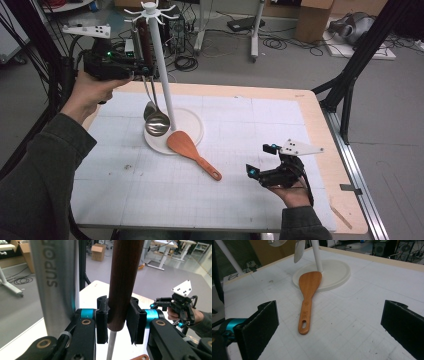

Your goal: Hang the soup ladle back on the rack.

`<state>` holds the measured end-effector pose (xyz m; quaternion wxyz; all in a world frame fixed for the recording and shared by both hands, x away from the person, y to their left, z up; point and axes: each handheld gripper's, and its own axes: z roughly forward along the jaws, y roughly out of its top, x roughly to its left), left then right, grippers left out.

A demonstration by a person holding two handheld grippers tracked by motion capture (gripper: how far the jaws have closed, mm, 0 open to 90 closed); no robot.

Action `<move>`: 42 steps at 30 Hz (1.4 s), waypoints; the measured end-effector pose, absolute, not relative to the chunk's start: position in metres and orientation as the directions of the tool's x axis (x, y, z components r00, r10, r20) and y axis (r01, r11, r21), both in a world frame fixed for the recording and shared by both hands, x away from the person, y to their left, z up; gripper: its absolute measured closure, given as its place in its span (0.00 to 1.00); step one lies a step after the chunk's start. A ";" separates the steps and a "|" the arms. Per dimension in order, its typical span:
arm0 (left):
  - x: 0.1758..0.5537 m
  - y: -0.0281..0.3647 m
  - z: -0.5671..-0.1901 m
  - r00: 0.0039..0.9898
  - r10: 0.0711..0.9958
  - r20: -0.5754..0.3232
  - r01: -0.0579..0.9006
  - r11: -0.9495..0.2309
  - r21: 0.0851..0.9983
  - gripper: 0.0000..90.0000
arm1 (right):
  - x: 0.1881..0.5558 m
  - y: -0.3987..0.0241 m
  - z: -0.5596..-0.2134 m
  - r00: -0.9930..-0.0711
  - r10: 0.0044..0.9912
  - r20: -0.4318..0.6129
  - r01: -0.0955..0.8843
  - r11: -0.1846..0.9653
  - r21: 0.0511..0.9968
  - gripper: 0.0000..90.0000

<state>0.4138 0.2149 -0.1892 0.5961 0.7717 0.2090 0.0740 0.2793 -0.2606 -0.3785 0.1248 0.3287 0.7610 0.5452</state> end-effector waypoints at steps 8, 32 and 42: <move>0.416 0.211 -0.190 0.899 0.410 -0.154 0.248 -0.187 0.951 0.81 | 0.280 -0.259 -0.379 -0.757 0.631 0.169 0.364 0.192 0.911 0.01; 0.404 0.221 -0.191 0.878 0.465 -0.110 0.226 -0.201 0.953 0.72 | 0.279 -0.259 -0.378 -0.760 0.626 0.173 0.358 0.182 0.916 0.00; 0.397 0.229 -0.187 0.886 0.454 -0.097 0.211 -0.206 0.956 0.73 | 0.281 -0.261 -0.378 -0.758 0.629 0.170 0.356 0.182 0.916 0.01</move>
